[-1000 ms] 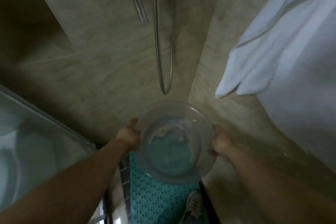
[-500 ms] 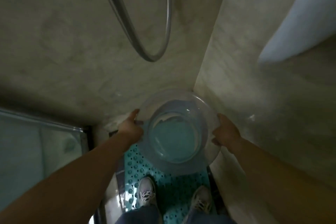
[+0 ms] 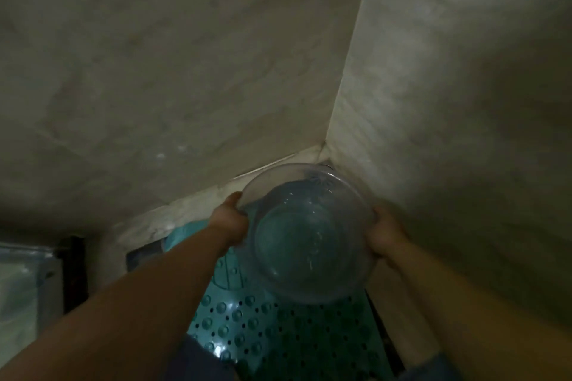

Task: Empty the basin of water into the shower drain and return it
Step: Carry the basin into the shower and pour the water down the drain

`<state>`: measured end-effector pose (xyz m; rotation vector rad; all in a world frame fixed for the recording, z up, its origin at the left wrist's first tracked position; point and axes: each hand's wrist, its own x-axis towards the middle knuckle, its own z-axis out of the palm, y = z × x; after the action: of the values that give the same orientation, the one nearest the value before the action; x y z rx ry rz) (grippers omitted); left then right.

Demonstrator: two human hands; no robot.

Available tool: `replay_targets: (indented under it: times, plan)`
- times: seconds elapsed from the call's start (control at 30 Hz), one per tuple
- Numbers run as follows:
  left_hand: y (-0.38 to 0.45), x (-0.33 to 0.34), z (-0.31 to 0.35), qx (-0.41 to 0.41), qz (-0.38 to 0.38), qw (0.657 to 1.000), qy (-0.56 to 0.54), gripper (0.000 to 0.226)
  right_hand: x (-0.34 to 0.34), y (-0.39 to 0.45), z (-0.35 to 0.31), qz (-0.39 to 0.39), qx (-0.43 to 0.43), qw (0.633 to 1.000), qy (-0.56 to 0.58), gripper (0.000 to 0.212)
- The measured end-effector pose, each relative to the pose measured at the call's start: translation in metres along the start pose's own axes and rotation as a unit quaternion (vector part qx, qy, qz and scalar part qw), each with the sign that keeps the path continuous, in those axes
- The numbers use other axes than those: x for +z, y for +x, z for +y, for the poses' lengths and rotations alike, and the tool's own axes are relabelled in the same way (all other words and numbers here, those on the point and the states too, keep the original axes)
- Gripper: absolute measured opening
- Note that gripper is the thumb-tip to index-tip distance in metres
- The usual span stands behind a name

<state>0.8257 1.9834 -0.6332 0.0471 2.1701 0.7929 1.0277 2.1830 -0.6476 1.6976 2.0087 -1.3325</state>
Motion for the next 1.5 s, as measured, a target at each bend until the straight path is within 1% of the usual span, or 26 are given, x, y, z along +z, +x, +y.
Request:
replay_targets:
  times: [0.13,0.33,0.4,0.53,0.7,0.87,1.03,1.13,1.27,1.43,1.5]
  plan:
    - [0.039,0.021,-0.010,-0.001,-0.010,1.000,-0.003,0.066,0.017,0.032,0.012,0.000,0.015,1.000,0.009,0.051]
    - [0.071,0.036,-0.016,-0.002,-0.023,1.000,0.000,0.065,0.022,0.053,0.012,-0.001,0.040,0.999,0.014,0.051]
    - [0.076,0.037,-0.016,0.007,-0.023,1.000,0.009,0.064,0.022,0.054,0.011,0.003,0.041,0.999,0.017,0.049]
    - [0.083,0.039,-0.018,0.014,-0.024,0.999,0.026,0.062,0.024,0.059,0.010,-0.011,0.041,0.999,0.020,0.047]
    - [0.089,0.039,-0.020,0.025,-0.024,0.999,0.040,0.057,0.030,0.059,0.014,-0.001,0.062,0.998,-0.002,0.041]
    - [0.090,0.039,-0.020,0.027,-0.015,0.999,0.033,0.059,0.032,0.059,0.013,-0.005,0.072,0.997,0.006,0.042]
    - [0.092,0.034,-0.020,0.021,0.000,1.000,-0.006,0.053,0.032,0.062,0.008,-0.004,0.090,0.996,0.007,0.041]
    - [0.089,0.030,-0.021,0.016,0.005,1.000,-0.024,0.055,0.033,0.063,0.006,-0.003,0.100,0.995,0.014,0.039]
    - [0.083,0.027,-0.019,0.025,0.014,1.000,-0.006,0.058,0.033,0.064,0.003,-0.017,0.113,0.993,0.020,0.037]
    - [0.078,0.025,-0.018,0.012,-0.004,1.000,-0.016,0.071,0.033,0.065,0.000,-0.006,0.108,0.994,0.019,0.036]
    - [0.075,0.025,-0.016,-0.005,-0.022,0.999,-0.042,0.076,0.033,0.065,-0.001,-0.004,0.112,0.994,0.019,0.035]
